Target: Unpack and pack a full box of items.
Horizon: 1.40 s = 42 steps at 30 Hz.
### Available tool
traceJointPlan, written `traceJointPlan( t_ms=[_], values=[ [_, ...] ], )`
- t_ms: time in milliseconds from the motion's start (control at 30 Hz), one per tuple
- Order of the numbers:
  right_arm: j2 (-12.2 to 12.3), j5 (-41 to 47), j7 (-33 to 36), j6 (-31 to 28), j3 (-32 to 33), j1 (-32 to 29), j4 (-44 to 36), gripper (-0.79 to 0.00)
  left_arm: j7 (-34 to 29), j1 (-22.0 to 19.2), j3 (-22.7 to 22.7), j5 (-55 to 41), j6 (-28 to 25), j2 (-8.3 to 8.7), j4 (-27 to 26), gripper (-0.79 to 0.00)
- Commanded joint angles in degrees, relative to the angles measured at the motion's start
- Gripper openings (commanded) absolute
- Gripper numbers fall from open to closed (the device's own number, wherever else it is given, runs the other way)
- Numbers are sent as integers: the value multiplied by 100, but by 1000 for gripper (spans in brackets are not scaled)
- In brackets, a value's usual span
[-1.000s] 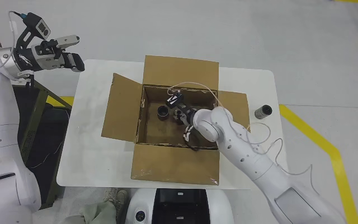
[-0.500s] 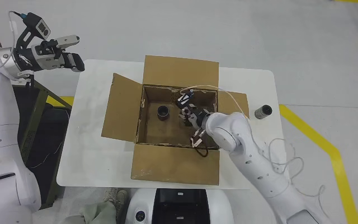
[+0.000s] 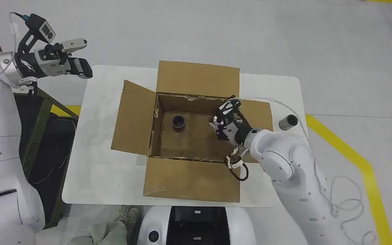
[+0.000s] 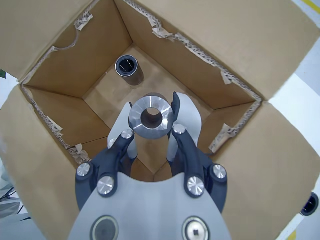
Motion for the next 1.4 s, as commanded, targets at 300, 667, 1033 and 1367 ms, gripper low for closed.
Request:
traceJointPlan(
  t_ms=[300, 667, 1033, 1367],
  values=[
    [157, 442, -174, 54, 1204, -622, -529, -785, 0, 0, 0, 0, 0, 0, 0, 0],
    [277, 830, -395, 285, 2411, -1278, -614, -785, 0, 0, 0, 0, 0, 0, 0, 0],
    [357, 1046, -457, 614, 3233, -1691, -262, -785, 0, 0, 0, 0, 0, 0, 0, 0],
    [412, 965, -321, 894, 3437, -1818, 164, -785, 0, 0, 0, 0, 0, 0, 0, 0]
  ],
)
